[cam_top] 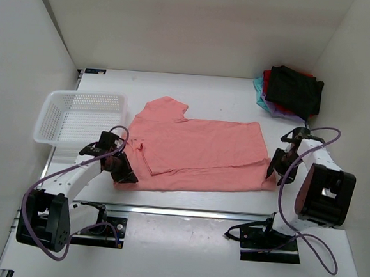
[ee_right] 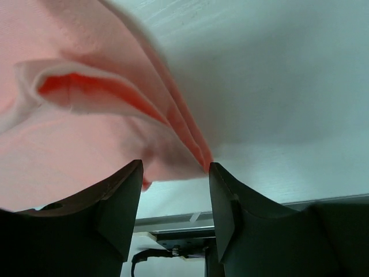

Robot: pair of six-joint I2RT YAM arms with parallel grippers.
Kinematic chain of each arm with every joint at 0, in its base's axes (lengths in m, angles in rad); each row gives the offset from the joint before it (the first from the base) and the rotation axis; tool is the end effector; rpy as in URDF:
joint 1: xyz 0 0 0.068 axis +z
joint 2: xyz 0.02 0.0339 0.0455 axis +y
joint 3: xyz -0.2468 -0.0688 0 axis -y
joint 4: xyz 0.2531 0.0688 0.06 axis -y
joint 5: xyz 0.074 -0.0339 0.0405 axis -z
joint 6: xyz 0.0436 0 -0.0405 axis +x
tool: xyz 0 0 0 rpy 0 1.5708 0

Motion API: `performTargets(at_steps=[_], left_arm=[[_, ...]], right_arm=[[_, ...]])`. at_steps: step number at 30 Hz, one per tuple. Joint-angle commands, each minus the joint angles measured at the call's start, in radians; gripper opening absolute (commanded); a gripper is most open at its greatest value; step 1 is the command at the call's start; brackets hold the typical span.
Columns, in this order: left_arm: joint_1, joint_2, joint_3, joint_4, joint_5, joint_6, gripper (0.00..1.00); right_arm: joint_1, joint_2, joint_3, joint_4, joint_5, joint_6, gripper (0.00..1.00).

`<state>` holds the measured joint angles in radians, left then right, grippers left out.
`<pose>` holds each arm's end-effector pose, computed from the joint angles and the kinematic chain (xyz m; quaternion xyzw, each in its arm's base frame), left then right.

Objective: Fold and stack the t-shirts
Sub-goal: Fold the flattened tshirt in 1/3 of the way

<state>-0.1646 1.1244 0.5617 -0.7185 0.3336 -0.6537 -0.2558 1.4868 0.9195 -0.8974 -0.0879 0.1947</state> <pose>0.1875 -0.0456 0.1414 -0.2130 0.9526 -0.2073 0.0652 0.2500 -0.0614 0.1573 0.2205 0.9729 0.0422 0.0543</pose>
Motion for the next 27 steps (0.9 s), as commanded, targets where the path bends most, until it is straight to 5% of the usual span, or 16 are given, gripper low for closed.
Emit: performTargets(at_steps=[1,3,6,12,27], left_arm=[[0.010,-0.012,-0.020,0.011,-0.063,0.019,0.20],[0.017,-0.014,-0.036,0.017,-0.117,0.023,0.20],[0.030,-0.021,-0.042,0.028,-0.155,0.031,0.15],[0.030,-0.012,-0.056,0.074,-0.171,0.029,0.00],[0.022,0.049,-0.025,0.091,-0.220,-0.001,0.00]], right_arm=[[0.006,0.053,0.021,0.031,-0.012,-0.004,0.47],[0.012,0.064,0.009,0.029,-0.019,-0.001,0.43],[0.009,0.056,0.007,0.008,-0.024,0.003,0.00],[0.015,-0.019,0.015,-0.099,0.014,0.029,0.01],[-0.010,-0.034,0.033,-0.282,0.131,-0.018,0.00]])
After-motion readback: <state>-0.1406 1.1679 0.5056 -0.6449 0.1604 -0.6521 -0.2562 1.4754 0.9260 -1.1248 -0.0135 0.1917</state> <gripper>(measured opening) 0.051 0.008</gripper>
